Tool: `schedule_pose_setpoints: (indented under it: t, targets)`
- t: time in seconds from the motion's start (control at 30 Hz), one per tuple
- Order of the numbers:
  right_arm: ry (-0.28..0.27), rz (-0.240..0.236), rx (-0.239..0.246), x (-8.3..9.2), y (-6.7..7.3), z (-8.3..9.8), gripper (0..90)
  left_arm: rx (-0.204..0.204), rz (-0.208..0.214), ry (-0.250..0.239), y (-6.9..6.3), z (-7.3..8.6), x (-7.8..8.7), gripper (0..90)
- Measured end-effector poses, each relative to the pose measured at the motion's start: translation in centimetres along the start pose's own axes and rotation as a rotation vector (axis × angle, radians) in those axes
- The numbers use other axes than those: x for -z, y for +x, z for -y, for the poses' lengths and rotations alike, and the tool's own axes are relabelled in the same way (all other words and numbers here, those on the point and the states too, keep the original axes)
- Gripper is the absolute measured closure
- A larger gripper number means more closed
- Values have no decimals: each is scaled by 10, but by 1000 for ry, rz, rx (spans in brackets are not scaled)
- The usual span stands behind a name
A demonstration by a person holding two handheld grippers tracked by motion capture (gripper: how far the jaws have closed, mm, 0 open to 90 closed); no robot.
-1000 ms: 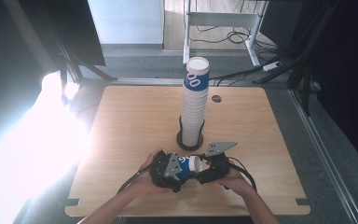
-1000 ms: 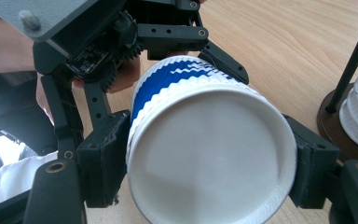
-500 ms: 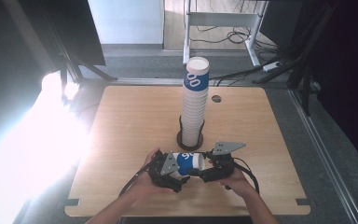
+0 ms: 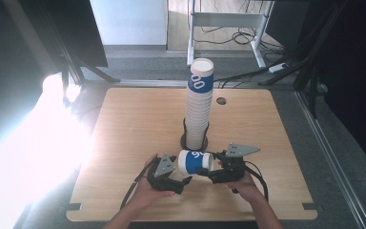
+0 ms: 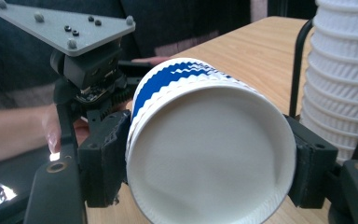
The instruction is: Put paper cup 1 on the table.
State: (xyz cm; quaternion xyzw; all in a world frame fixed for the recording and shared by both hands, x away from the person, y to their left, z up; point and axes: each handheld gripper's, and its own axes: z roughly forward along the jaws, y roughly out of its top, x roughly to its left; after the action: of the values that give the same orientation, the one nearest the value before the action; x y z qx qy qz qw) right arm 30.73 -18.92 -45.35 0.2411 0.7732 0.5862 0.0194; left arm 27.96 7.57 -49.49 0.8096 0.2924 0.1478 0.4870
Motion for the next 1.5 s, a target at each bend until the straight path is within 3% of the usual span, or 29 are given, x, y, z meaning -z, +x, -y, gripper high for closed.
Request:
schedule_pose_setpoints:
  t: [0.2, 0.73, 0.93, 1.17, 1.5]
  targets:
    - [-33, 18, -8, 0, 0, 1, 272, 50, 21, -30, 1, 4, 1, 95]
    - [-51, 8, -8, -3, 3, 3, 271, 42, 55, -34, -3, -1, -7, 106]
    - [-35, -10, -7, -3, 5, 6, 271, 14, 57, -35, 3, -5, -9, 106]
    - [-51, -48, -25, -1, 3, 6, 272, -52, 83, -62, 1, -12, -8, 91]
    - [-35, -108, -66, -1, -2, 8, 272, -73, 104, -68, -1, -11, -10, 53]
